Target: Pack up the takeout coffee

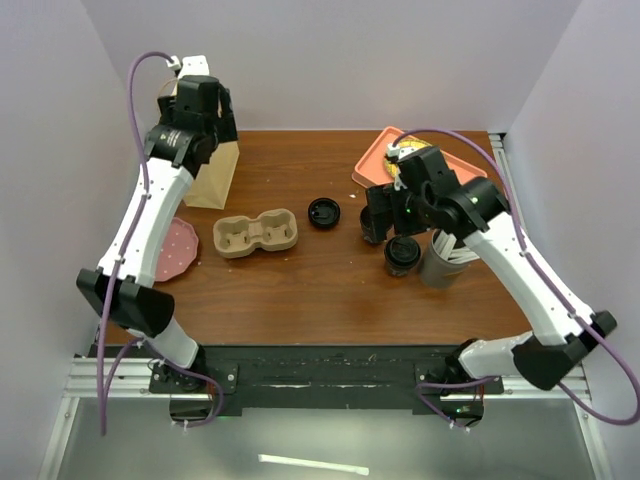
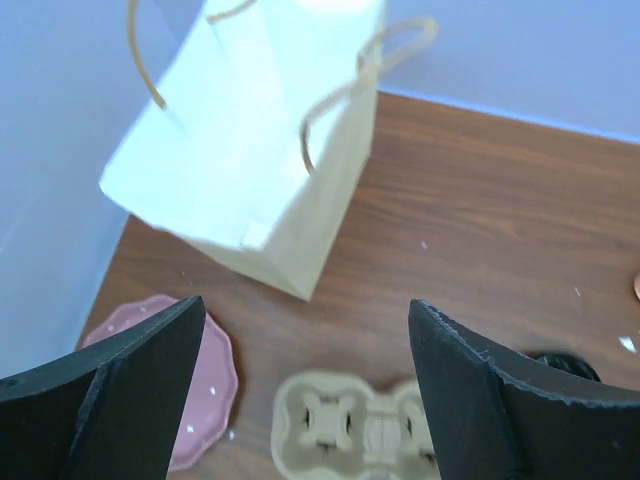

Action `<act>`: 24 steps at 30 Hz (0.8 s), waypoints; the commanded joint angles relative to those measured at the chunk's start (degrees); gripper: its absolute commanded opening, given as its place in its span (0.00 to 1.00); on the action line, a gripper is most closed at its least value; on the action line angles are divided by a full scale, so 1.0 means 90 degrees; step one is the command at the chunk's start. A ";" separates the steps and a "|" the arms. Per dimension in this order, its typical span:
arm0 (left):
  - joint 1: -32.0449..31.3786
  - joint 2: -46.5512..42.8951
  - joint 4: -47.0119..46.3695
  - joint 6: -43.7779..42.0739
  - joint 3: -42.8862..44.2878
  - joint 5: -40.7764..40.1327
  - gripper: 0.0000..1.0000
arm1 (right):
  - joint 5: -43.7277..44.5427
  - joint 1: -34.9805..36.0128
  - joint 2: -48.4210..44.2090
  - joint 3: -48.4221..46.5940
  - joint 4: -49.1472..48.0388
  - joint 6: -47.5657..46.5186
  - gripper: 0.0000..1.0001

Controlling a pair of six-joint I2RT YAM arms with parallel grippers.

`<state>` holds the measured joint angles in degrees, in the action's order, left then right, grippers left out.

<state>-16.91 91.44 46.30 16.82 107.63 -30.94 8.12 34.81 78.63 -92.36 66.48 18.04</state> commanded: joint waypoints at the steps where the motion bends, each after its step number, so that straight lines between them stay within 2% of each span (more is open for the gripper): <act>1: 0.0374 0.0416 -0.0778 -0.0813 0.0551 0.0108 0.86 | -0.0570 -0.0029 -0.0416 -0.0167 -0.0092 -0.0120 0.99; 4: 0.0637 0.0766 -0.0975 -0.1048 0.0618 0.0243 0.85 | -0.0551 -0.0020 -0.0222 -0.0527 0.0248 -0.0140 0.99; 7: 0.0969 0.1041 -0.1112 -0.1048 0.0697 0.0995 0.81 | -0.0531 -0.0020 -0.0007 -0.0821 0.0436 -0.0140 0.99; 12: 0.1175 0.1557 -0.1258 -0.1243 0.0765 0.1249 0.77 | -0.0414 -0.0020 0.0208 -0.1037 0.0631 -0.0227 0.99; 15: 0.1253 0.1811 -0.1316 -0.1254 0.0901 0.1425 0.70 | -0.0394 -0.0030 0.0267 -0.1086 0.0680 -0.0237 0.99; 20: 0.1253 0.2173 -0.1444 -0.1283 0.1136 0.1768 0.48 | -0.0355 -0.0020 0.0413 -0.1173 0.0670 -0.0257 0.99; 21: 0.1253 0.2280 -0.1453 -0.1331 0.1243 0.1748 0.39 | -0.0355 -0.0029 0.0433 -0.1212 0.0690 -0.0257 0.99; 23: 0.1253 0.2350 -0.1502 -0.1371 0.1321 0.1797 0.32 | -0.0326 -0.0020 0.0521 -0.1339 0.0729 -0.0286 0.99; 24: 0.1253 0.2398 -0.1502 -0.1361 0.1457 0.1778 0.24 | -0.0326 -0.0020 0.0531 -0.1359 0.0758 -0.0296 0.99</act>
<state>-5.76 112.38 36.53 5.80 115.77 -16.47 4.95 34.81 82.67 -101.38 72.07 16.82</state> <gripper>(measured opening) 0.334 0.985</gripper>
